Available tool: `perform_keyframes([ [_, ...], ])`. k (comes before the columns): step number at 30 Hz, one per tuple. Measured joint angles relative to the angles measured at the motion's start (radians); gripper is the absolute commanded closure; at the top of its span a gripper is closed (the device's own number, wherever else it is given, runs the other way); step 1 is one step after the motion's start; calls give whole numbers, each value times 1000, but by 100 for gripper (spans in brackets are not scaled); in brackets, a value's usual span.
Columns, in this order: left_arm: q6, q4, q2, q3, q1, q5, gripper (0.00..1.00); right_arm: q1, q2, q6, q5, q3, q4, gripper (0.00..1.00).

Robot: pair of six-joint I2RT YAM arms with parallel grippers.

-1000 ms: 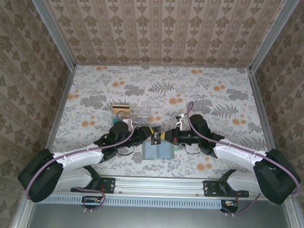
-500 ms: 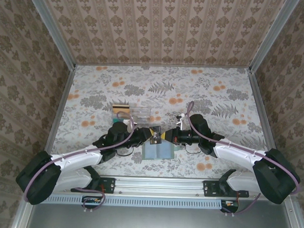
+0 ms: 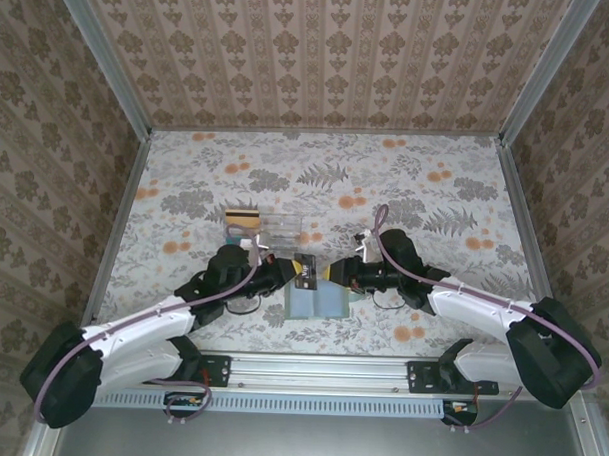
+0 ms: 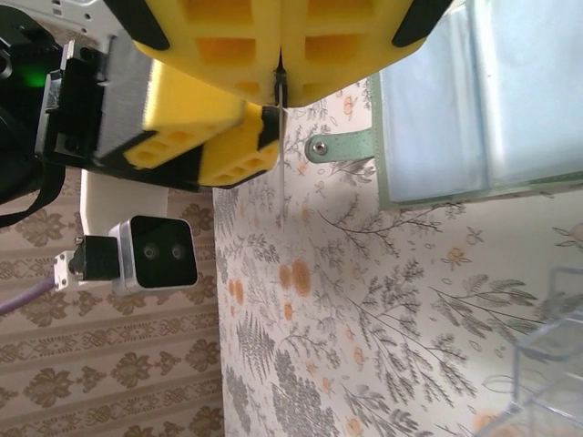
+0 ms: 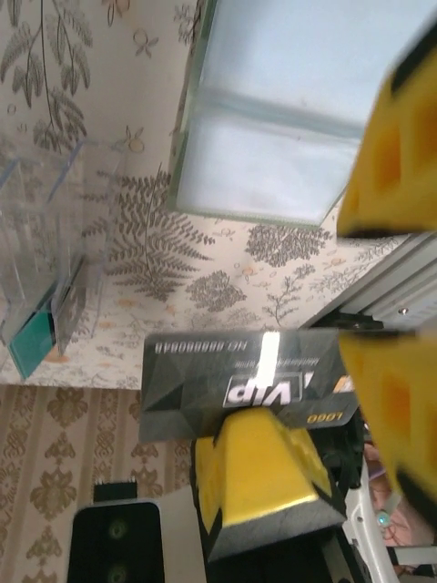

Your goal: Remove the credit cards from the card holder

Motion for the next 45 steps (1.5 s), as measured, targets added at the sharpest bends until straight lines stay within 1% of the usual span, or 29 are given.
perform_keyframes([
  [3, 43, -114, -70, 8, 30, -5, 100, -7, -29, -29, 18, 0, -57, 12],
  [5, 100, -247, -122, 41, 56, -10, 100, -11, -53, -53, 29, 2, -98, 0],
  [9, 264, -519, -189, 166, 98, -53, 100, -15, -88, -95, 53, 10, -166, 0],
  [13, 484, -737, -212, 307, 111, -152, 100, -17, -100, -132, 72, 36, -226, 0],
  [16, 674, -843, -211, 377, 110, -233, 100, -18, -100, -158, 80, 63, -259, 0],
  [18, 820, -890, -206, 406, 111, -268, 100, -21, -101, -173, 84, 77, -274, 0],
  [19, 915, -910, -202, 418, 110, -278, 100, -24, -102, -180, 84, 83, -282, 0],
  [23, 1255, -973, -183, 444, 108, -306, 100, -48, -112, -202, 87, 90, -302, 0],
  [26, 1482, -993, -169, 446, 108, -338, 100, -71, -114, -209, 86, 90, -311, 0],
  [29, 1693, -982, -167, 427, 108, -353, 100, -93, -114, -217, 86, 90, -315, 0],
  [32, 1864, -935, -183, 371, 109, -364, 100, -112, -114, -221, 85, 97, -328, 0],
  [35, 2004, -924, -174, 342, 109, -364, 100, -127, -112, -224, 82, 114, -335, 0],
  [39, 2146, -912, -137, 333, 110, -364, 100, -143, -98, -228, 76, 140, -337, 0],
  [45, 2272, -859, -88, 269, 152, -362, 100, -155, -58, -231, 74, 165, -341, 0],
])
